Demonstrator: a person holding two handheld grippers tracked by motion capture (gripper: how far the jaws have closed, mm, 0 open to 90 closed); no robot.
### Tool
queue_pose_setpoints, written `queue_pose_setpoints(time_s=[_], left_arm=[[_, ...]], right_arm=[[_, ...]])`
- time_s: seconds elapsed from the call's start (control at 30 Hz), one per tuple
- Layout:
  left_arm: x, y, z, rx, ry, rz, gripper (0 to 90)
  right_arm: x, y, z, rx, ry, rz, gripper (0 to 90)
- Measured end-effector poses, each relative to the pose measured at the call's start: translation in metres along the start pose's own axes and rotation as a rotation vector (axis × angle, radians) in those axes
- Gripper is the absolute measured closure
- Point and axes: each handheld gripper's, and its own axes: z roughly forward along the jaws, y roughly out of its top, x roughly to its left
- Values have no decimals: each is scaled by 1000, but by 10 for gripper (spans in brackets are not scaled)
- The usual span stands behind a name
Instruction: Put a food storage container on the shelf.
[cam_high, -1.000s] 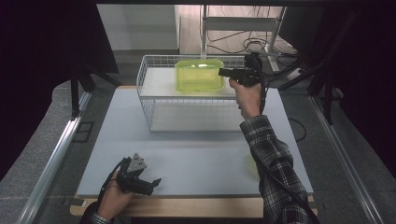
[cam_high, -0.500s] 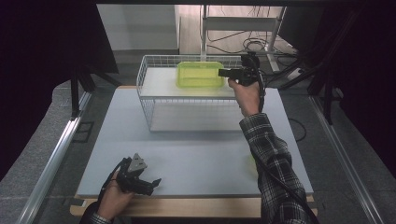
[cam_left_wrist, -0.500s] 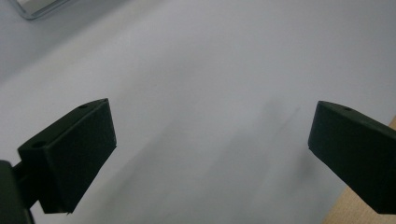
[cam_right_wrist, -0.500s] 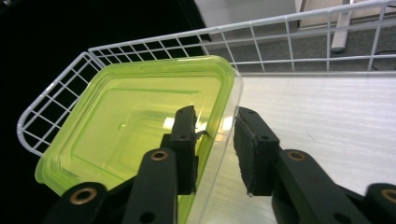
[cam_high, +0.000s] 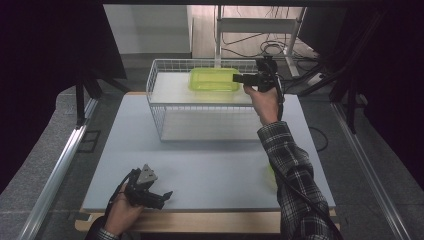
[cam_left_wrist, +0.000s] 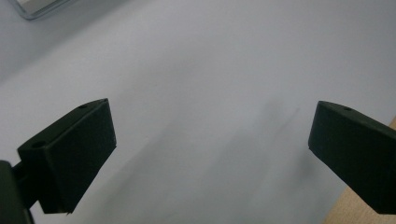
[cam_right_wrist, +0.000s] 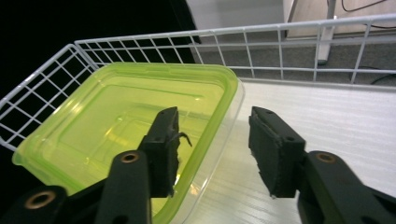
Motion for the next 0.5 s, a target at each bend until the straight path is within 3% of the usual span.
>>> queue_pose_setpoints(time_s=[0.27,0.37,0.5], left_arm=[[1,0,-2,-32,-19,-15,4],[2,0,-3,-40,-27,-25,1],[3,0,-3,-62,-43,-53,2]], right_arm=[[6,1,-10,9,66,-30,365],[11,-2,-15,15,75,-63,312],[14,-7,-21,26,102,-72,271]])
